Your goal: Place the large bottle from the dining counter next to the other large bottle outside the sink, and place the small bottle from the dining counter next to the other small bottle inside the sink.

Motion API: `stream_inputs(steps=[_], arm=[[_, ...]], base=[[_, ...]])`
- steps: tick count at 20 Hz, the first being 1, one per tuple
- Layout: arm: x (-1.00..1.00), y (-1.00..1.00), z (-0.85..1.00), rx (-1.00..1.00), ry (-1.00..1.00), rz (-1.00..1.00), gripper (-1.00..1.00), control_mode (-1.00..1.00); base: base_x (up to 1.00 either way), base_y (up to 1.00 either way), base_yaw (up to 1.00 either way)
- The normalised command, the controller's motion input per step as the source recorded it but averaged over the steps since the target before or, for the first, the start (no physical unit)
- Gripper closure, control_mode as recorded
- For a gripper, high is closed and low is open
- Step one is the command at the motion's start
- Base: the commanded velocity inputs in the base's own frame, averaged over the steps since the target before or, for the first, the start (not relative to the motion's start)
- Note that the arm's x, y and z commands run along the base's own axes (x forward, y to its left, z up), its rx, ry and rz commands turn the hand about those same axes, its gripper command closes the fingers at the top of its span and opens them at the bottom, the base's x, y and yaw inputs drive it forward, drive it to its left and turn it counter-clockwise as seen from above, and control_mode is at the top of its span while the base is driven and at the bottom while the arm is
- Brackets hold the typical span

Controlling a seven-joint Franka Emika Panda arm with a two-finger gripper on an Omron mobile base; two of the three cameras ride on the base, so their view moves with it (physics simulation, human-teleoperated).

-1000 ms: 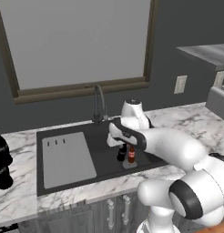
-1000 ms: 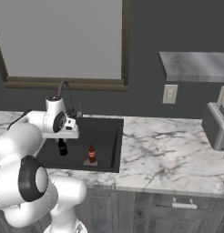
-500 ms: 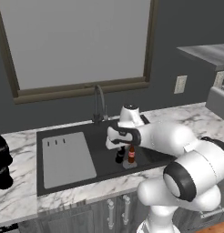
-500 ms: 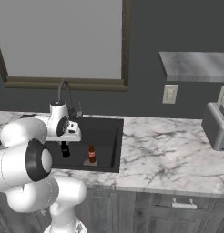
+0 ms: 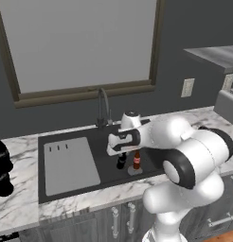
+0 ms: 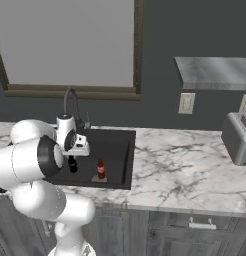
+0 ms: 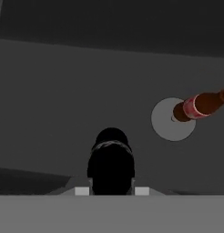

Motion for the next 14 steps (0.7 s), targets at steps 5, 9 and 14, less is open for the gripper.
stream_inputs(steps=[5,9,14], arm=[[0.27,0.1,-0.23,-0.01,0.0,-0.02,1.0,-1.0],[0.19,0.0,-0.23,-0.03,0.01,-0.04,1.0,-1.0],[0.15,0.0,-0.28,-0.01,0.01,-0.03,1.0,-1.0]], base=[[0.0,0.0,0.0],[0.0,0.0,0.0],[0.0,0.0,0.0]])
